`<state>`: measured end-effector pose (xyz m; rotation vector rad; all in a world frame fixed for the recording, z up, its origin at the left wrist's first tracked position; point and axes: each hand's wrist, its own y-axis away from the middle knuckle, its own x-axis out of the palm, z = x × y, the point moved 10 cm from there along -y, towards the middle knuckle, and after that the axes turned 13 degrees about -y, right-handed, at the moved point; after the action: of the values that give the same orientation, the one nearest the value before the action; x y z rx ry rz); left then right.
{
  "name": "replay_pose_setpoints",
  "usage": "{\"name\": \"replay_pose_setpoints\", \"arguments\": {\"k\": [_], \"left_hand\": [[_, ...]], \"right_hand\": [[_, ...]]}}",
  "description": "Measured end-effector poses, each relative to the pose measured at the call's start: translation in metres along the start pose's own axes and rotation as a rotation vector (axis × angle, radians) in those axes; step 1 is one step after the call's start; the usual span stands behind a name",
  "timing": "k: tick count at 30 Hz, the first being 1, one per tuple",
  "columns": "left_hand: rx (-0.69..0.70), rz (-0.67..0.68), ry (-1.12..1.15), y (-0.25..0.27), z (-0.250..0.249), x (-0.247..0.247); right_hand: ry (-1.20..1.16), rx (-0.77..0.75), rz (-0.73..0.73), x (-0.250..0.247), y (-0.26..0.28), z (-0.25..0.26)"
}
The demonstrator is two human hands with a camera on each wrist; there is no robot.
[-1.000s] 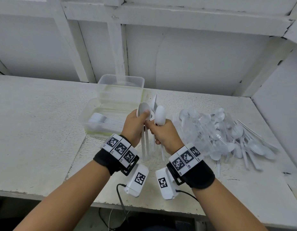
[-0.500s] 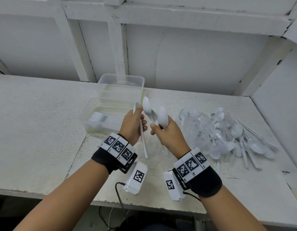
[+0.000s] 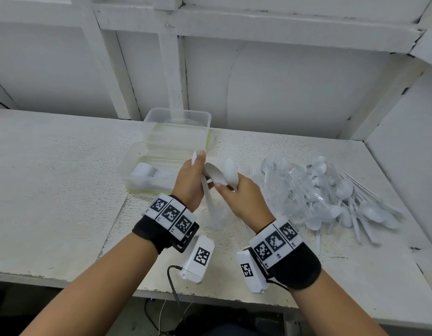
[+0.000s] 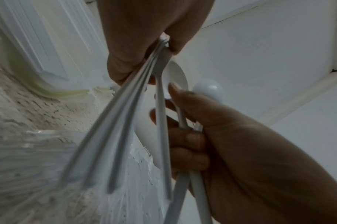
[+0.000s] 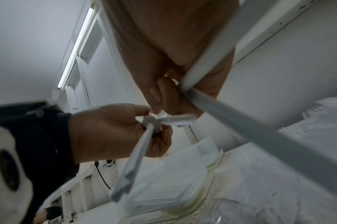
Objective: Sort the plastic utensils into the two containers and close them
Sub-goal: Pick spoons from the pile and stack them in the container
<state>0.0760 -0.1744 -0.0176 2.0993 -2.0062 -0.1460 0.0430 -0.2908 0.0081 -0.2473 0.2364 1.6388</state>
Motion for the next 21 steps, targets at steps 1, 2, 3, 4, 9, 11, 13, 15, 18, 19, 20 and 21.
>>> {"name": "replay_pose_setpoints", "arguments": {"k": [1,2,3,4,9,11,13,15,18,19,20,21], "left_hand": [[-0.018,-0.033,0.025,-0.001,0.002,-0.005],[-0.03,-0.061,0.048,-0.001,0.003,-0.008],[-0.04,-0.081,0.058,-0.001,0.003,-0.011],[-0.051,-0.091,0.067,-0.001,0.003,-0.013],[-0.057,0.001,0.033,0.003,0.002,-0.002],[-0.021,0.046,0.004,0.004,0.0,0.003],[0.016,0.083,-0.038,0.005,-0.003,0.006],[0.029,0.135,-0.076,0.008,-0.003,0.011],[0.007,0.115,-0.079,0.012,0.0,0.009],[-0.013,0.095,-0.074,0.012,0.002,0.008],[-0.029,0.081,-0.068,0.011,0.005,0.007],[-0.043,0.065,-0.064,0.011,0.007,0.005]], "right_hand": [[-0.024,0.025,-0.02,-0.004,0.0,-0.003],[-0.075,0.062,-0.046,-0.007,0.0,-0.008],[-0.154,0.108,-0.067,-0.01,-0.001,-0.014],[-0.233,0.147,-0.086,-0.012,-0.001,-0.018],[-0.385,0.12,-0.055,-0.006,-0.001,-0.01],[-0.381,0.111,-0.055,-0.002,-0.002,-0.009],[-0.389,0.106,-0.053,0.0,-0.002,-0.008],[-0.374,0.089,-0.046,0.001,-0.003,-0.006],[-0.331,0.064,-0.045,0.002,-0.003,-0.004],[-0.325,0.065,-0.046,0.002,-0.003,-0.004],[-0.315,0.066,-0.045,0.003,-0.003,-0.004],[-0.3,0.069,-0.04,0.004,-0.003,-0.004]]}}
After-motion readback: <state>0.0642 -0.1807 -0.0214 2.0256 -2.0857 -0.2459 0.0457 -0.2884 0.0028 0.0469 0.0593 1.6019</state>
